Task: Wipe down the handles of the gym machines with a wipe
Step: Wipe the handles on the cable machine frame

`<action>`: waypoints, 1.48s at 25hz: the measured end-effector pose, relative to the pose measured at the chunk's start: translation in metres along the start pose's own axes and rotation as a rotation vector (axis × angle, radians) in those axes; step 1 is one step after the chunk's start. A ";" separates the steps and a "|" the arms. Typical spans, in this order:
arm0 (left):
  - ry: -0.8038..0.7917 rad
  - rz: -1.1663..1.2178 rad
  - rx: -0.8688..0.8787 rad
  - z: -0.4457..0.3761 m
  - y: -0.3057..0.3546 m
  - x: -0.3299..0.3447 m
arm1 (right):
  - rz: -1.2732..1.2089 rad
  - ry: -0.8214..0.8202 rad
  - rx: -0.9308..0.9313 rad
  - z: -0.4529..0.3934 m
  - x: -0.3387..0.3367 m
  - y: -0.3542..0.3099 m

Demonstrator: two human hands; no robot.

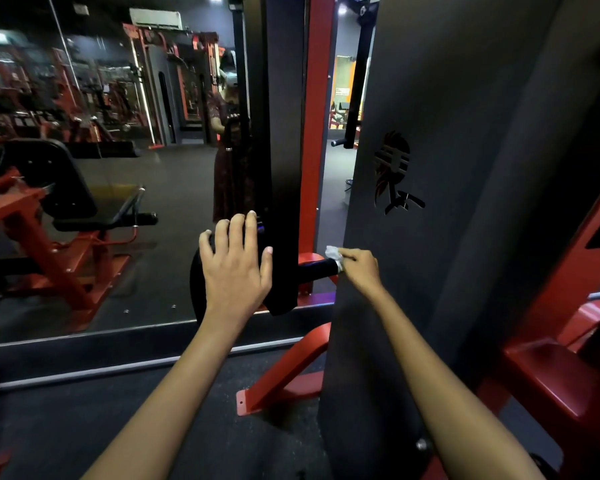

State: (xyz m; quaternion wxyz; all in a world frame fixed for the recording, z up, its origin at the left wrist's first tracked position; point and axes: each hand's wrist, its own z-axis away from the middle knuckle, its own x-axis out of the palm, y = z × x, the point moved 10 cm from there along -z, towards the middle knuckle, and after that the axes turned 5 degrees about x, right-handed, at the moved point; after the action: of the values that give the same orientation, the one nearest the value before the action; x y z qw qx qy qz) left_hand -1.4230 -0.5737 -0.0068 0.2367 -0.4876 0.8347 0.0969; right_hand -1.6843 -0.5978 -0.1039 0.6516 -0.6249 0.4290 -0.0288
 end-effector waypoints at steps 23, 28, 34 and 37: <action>-0.018 0.014 0.007 0.000 -0.001 0.001 | -0.148 0.354 -0.430 0.089 0.026 -0.041; -0.069 0.006 0.036 -0.001 -0.002 0.001 | -0.308 0.449 -0.288 0.083 0.012 -0.022; -0.071 0.184 0.111 0.005 -0.008 -0.003 | -0.649 0.327 0.198 0.115 0.068 0.035; -0.043 0.408 0.015 0.035 -0.036 -0.001 | -0.741 0.352 0.319 0.130 0.089 0.034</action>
State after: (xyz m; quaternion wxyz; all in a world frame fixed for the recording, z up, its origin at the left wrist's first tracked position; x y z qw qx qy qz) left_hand -1.3812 -0.5770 -0.0339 0.2334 -0.3047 0.9116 0.1470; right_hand -1.5679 -0.5394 -0.1984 0.6026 -0.6138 0.2704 -0.4324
